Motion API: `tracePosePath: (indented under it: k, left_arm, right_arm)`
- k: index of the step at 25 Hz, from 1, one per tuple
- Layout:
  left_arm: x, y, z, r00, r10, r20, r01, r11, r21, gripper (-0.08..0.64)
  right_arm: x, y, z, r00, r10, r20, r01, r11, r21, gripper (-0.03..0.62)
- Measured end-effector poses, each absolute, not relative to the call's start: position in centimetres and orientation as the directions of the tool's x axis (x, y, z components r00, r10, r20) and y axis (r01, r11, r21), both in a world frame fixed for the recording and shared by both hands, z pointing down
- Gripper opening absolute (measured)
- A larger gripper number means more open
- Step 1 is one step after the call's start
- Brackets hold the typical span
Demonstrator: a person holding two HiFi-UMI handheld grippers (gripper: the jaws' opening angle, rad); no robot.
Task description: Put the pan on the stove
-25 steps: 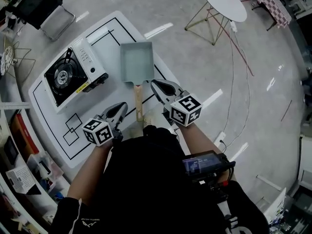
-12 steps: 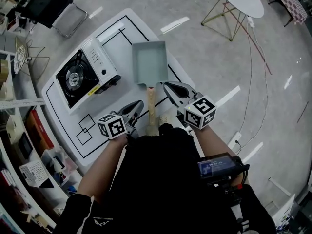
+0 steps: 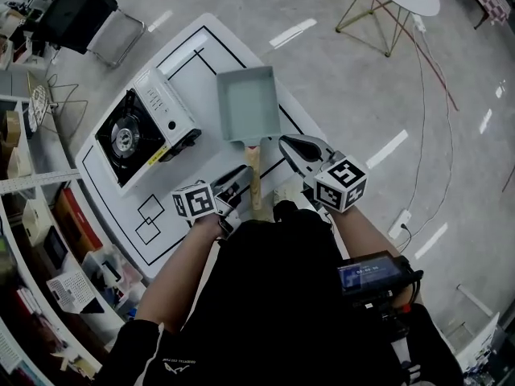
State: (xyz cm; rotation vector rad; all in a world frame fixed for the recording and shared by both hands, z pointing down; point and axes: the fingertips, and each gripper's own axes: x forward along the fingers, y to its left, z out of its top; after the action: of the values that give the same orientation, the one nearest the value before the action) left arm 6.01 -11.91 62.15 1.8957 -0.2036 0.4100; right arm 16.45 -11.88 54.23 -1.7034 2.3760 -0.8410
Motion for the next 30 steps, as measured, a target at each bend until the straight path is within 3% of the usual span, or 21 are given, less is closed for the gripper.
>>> tracePosePath:
  k: [8,30]
  left_arm:
    - [8.1,-10.9,63.3,0.925,0.147,0.350,-0.303,-0.267,0.915,0.183]
    - [10.0,-10.4,62.9,0.969,0.168,0.182,-0.179,-0.031,0.983,0.120]
  right_arm:
    - [17.3,-11.2,55.1,-0.354,-0.902,0.249,-0.846,0.196,-0.495,0.026]
    - [18.0,-10.6,56.2,-0.334,-0.902,0.275,-0.846,0.158,-0.510,0.026]
